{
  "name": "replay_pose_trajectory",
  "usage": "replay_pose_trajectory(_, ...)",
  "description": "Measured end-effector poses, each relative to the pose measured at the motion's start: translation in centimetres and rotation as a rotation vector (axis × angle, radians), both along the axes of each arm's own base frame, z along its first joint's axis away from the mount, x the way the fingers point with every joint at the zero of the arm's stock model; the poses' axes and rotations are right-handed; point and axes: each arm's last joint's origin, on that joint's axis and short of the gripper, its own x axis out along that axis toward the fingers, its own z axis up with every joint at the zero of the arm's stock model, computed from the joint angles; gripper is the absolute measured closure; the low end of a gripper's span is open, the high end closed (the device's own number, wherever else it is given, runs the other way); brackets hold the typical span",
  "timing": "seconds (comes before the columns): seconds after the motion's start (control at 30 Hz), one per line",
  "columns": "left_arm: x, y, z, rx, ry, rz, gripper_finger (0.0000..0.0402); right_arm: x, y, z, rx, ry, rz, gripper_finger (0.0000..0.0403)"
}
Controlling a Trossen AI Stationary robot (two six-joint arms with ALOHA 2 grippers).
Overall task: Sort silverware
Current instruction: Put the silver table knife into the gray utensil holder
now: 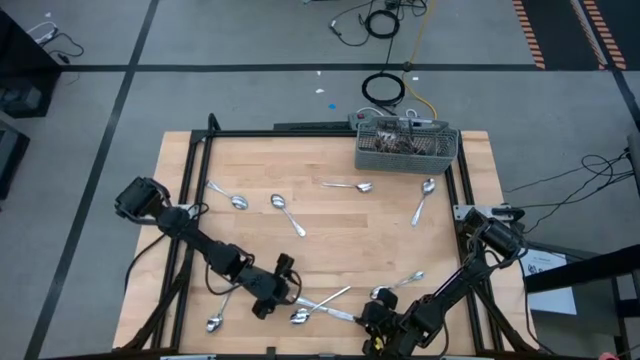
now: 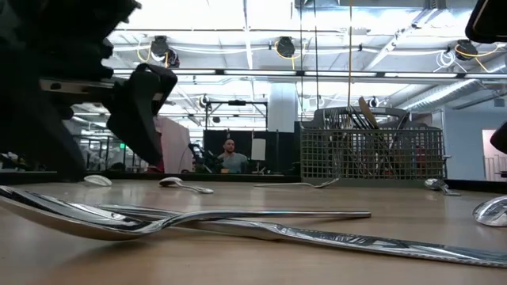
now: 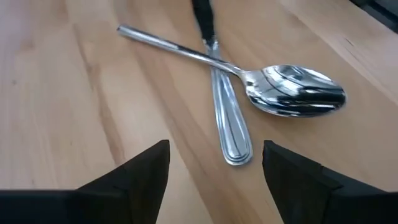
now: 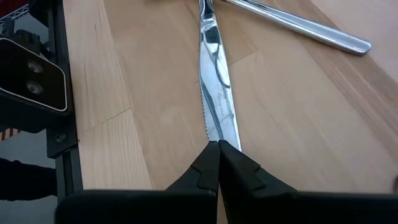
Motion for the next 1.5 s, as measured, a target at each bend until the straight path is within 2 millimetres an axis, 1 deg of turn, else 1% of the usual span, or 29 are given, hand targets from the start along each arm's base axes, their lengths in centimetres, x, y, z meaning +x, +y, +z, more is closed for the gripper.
replay_pose_trajectory(0.2,-0.5,-1.1,-0.4,0.093,-0.036,-0.069,0.0141,0.0,0.0,0.0,0.000,-0.001,-0.001,0.0403)
replay_pose_trajectory(0.43,-1.6,-2.3,-0.5,0.319,-0.128,-0.123,0.0141,0.0,0.0,0.0,0.010,-0.003,-0.014,0.0403)
replay_pose_trajectory(0.7,-2.3,-2.9,-0.5,0.599,-0.206,-0.175,0.0141,0.0,0.0,0.0,0.010,-0.003,-0.014,0.0403)
replay_pose_trajectory(0.83,-2.5,-3.1,-1.0,0.717,-0.216,-0.203,0.0141,0.0,0.0,0.0,0.011,-0.003,-0.015,0.0403)
replay_pose_trajectory(0.97,-2.8,-3.5,-2.0,0.762,-0.201,-0.249,0.0141,0.0,0.0,0.0,0.019,-0.004,-0.024,0.0403)
replay_pose_trajectory(1.07,-2.9,-3.8,-2.4,0.791,-0.205,-0.240,0.0141,0.0,0.0,0.0,0.028,-0.005,-0.033,0.0403)
replay_pose_trajectory(1.17,-2.9,-3.9,-2.4,0.806,-0.215,-0.227,0.0141,0.0,0.0,0.0,0.028,-0.005,-0.034,0.0403)
replay_pose_trajectory(1.3,-2.8,-4.0,-2.3,0.829,-0.227,-0.253,0.0141,0.0,0.0,0.0,0.029,-0.005,-0.033,0.0403)
replay_pose_trajectory(1.5,-2.7,-4.5,-2.2,0.789,-0.225,-0.329,0.0141,0.0,0.0,0.0,0.029,-0.004,-0.033,0.0403)
